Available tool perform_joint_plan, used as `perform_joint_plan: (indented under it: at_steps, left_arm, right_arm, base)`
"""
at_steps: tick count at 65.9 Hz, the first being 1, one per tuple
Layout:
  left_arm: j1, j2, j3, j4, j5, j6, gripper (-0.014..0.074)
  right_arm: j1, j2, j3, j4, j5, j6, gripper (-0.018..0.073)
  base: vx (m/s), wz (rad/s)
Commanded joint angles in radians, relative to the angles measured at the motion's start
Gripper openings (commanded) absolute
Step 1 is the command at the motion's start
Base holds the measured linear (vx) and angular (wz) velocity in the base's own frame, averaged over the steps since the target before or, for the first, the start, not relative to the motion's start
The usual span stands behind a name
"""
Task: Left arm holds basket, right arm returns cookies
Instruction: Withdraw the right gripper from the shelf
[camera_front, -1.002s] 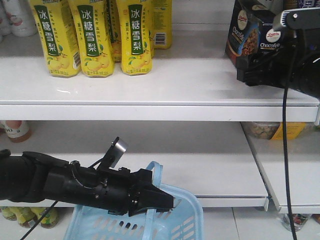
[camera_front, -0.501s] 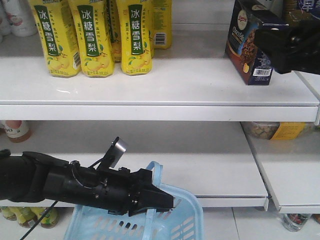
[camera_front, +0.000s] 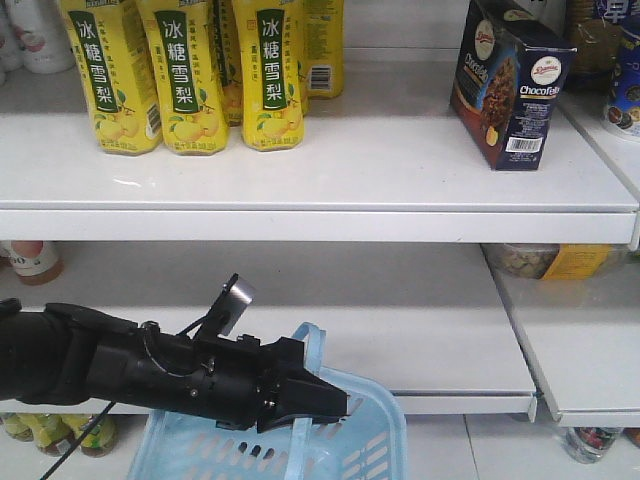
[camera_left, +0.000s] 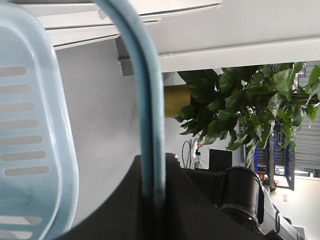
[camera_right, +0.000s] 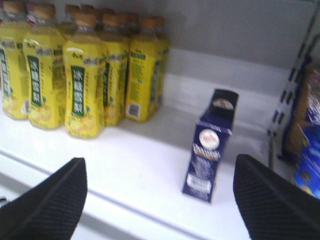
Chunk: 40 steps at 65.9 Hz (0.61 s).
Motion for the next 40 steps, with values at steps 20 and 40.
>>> perform_joint_plan:
  at_steps: [20, 40]
  left_arm:
    - [0.000, -0.052, -0.026, -0.050, 0.048, 0.036, -0.0006]
    - [0.000, -0.052, -0.026, -0.050, 0.048, 0.036, -0.0006]
  right_arm:
    - [-0.002, -0.232, 0.086, -0.423, 0.099, 0.489, 0.0582]
    - [-0.002, -0.544, 0.510, -0.452, -0.155, 0.503, 0.0582]
  base:
    - [0.00, 0.00]
    - [0.00, 0.00]
